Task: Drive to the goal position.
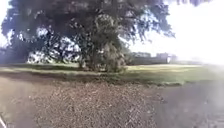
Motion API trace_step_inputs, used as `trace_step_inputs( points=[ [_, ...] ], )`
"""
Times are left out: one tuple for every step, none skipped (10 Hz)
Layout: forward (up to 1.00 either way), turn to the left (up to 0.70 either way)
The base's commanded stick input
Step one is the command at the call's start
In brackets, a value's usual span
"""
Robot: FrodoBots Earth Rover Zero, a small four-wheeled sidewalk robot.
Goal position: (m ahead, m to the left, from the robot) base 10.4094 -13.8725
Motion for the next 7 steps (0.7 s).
trace_step_inputs(
  points=[
    [0.0,-1.0],
    [0.0,-1.0],
    [0.0,-1.0],
    [0.0,-1.0],
    [0.0,-1.0],
    [0.0,-1.0],
    [0.0,-1.0]
  ],
)
